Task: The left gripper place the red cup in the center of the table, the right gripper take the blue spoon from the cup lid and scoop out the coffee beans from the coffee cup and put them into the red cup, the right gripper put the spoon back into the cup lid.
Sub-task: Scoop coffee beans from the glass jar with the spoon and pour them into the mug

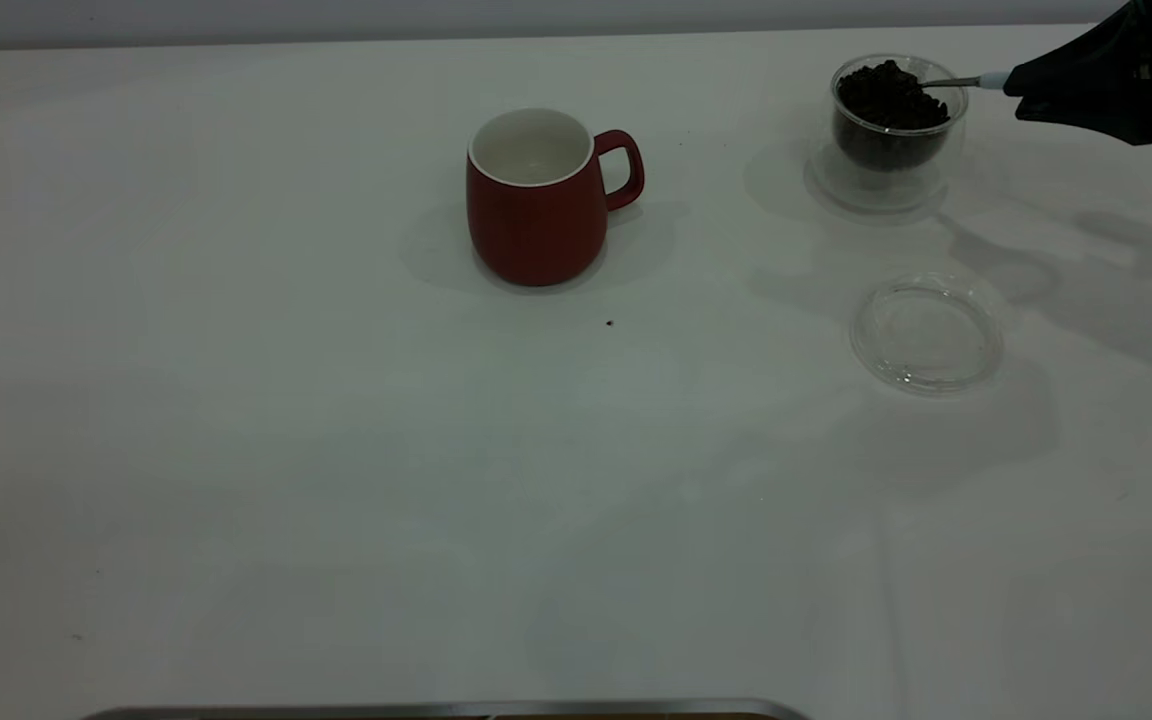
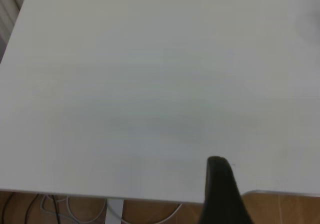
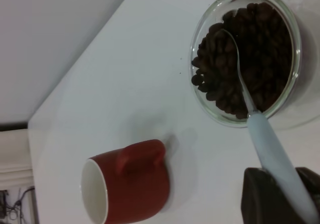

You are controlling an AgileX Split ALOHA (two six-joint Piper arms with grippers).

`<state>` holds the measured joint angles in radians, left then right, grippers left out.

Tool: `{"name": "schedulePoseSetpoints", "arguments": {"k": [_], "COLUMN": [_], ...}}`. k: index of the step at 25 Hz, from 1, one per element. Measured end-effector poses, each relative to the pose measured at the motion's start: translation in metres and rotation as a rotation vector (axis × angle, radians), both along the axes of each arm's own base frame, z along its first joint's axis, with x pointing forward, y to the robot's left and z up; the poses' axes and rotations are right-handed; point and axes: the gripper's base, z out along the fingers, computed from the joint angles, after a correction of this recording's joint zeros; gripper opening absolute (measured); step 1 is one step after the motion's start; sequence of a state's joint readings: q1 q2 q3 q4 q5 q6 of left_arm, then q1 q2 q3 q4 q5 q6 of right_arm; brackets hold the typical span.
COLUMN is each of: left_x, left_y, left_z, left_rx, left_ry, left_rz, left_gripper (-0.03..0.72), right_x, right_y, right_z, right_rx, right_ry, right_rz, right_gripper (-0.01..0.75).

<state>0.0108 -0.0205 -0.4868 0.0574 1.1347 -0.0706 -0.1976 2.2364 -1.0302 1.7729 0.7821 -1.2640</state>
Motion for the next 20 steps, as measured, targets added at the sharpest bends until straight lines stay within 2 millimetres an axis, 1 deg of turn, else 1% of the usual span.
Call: {"name": "schedulePoseSetpoints", "arguments": {"k": [12,20], "left_x": [0.0000,0.0000], "left_y": [0.0000,0.0000], "left_z": [0.0000,0.0000], "left_rx": [0.000,0.000], "left_ry": [0.000,0.000], "left_rz": [0.000,0.000], "left_gripper": [0.532,0.532], "right_x": [-0.0008,-0.0009], "right_y": [0.0042,0.0050], "right_z": [0.0071,0.0080], "right_rx": [0.107,0.121], "right_ry": [-0.019,-0.021], "right_rz": [0.022,0.026], "right_gripper": [0.113,0.113]}}
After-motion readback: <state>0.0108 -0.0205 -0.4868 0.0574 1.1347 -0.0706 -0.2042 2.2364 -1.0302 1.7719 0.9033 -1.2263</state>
